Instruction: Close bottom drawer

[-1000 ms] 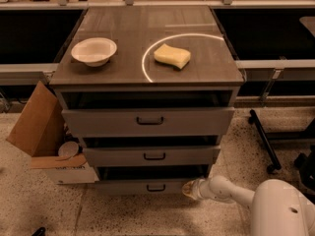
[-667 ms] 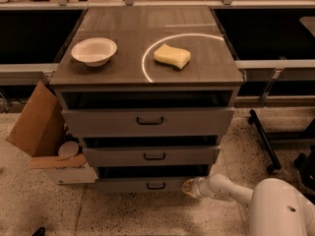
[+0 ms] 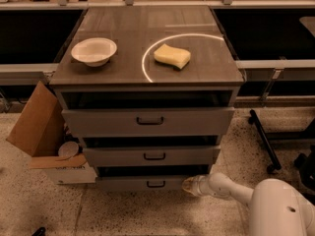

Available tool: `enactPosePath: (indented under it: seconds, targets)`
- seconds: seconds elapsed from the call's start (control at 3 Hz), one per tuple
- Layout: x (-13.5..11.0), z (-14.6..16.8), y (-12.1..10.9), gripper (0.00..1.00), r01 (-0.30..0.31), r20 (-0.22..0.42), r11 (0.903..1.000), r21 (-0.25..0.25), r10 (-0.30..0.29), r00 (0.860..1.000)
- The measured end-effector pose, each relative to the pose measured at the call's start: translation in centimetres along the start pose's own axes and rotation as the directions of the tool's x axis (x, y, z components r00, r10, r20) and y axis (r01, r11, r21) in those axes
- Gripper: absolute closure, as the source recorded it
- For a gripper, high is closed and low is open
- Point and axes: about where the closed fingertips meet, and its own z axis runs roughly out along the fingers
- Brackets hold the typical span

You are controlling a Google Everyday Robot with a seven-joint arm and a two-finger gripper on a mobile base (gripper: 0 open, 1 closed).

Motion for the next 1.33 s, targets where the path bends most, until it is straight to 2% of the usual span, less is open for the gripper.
enactPosePath:
  seconds: [0.67,1.0,1.33]
  targets:
    - [-0.5,0.7,-2.0,1.0,-0.001,0.011,0.9997,0.026,0.0,1.0]
    - [-0.5,0.7,-2.1,1.0,0.0,0.011,0.9996,0.027,0.0,1.0]
    - [-0.2,-1.5,-0.4,1.0,0.026,0.014,0.9993,-0.026,-0.026,1.0]
